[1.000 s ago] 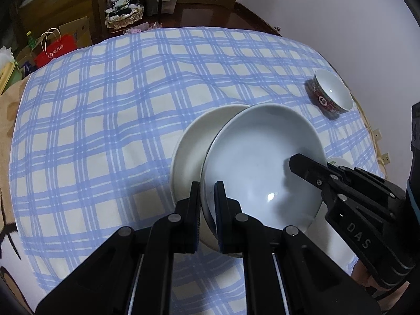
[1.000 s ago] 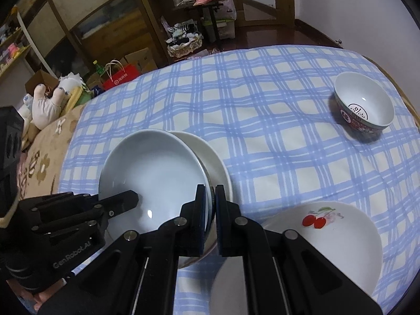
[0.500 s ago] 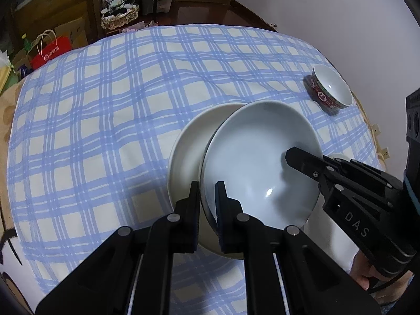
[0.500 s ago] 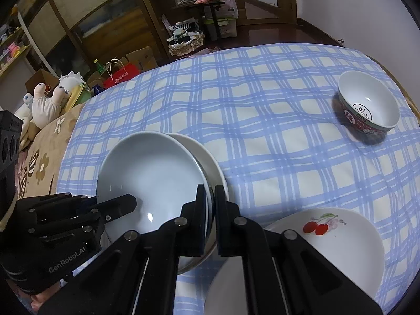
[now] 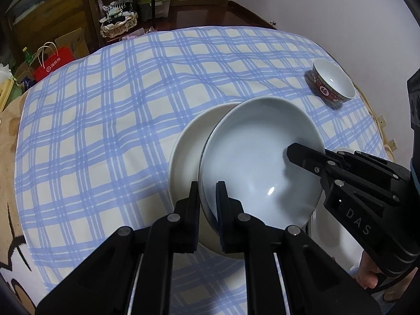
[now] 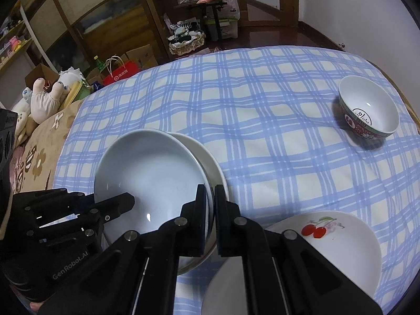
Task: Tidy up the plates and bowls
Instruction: 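Lower the second white bowl into the first white bowl and open both tools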
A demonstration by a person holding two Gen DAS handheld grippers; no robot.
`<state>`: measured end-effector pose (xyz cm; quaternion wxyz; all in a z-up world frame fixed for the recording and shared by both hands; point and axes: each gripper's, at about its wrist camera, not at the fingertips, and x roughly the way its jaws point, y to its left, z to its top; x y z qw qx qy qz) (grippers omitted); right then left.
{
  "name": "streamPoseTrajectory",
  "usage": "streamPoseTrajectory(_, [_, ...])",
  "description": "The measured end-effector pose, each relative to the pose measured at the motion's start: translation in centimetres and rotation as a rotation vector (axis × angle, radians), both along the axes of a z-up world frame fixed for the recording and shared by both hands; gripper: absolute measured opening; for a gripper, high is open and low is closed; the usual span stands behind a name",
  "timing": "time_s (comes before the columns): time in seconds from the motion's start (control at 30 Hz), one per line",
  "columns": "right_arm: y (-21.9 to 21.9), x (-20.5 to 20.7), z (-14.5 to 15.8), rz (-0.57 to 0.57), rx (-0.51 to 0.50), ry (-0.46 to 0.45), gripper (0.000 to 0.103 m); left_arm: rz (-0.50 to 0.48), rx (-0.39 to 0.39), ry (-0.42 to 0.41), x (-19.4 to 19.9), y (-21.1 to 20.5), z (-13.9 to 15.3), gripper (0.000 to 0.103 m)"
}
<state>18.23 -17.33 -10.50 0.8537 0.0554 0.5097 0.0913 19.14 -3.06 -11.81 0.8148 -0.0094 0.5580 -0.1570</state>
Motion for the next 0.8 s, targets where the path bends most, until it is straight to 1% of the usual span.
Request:
streamPoseTrajectory(0.13, [0.3, 0.0, -0.1, 0.019, -0.036, 0.010, 0.008, -0.015, -0.006, 0.003, -0.1, 0.0, 0.1, 0.013])
streamPoseTrajectory(0.23, [0.4, 0.0, 0.0, 0.024, -0.043, 0.006, 0.008, -0.017, -0.012, 0.003, 0.0, 0.4, 0.2, 0.013])
streamPoseTrajectory(0.3, [0.5, 0.0, 0.0, 0.027, -0.049, 0.012, 0.008, -0.010, 0.000, -0.008, 0.1, 0.6, 0.4, 0.013])
streamPoseTrajectory(0.4, [0.6, -0.1, 0.2, 0.032, -0.066, 0.009, 0.009, -0.010, -0.001, -0.018, 0.1, 0.8, 0.6, 0.013])
streamPoseTrajectory(0.63, [0.6, -0.1, 0.3, 0.030, -0.056, 0.015, 0.009, -0.003, 0.002, -0.014, 0.1, 0.8, 0.5, 0.013])
streamPoseTrajectory(0.8, [0.6, -0.1, 0.4, 0.026, -0.052, 0.020, 0.009, 0.002, -0.025, 0.018, 0.3, 1.1, 0.6, 0.013])
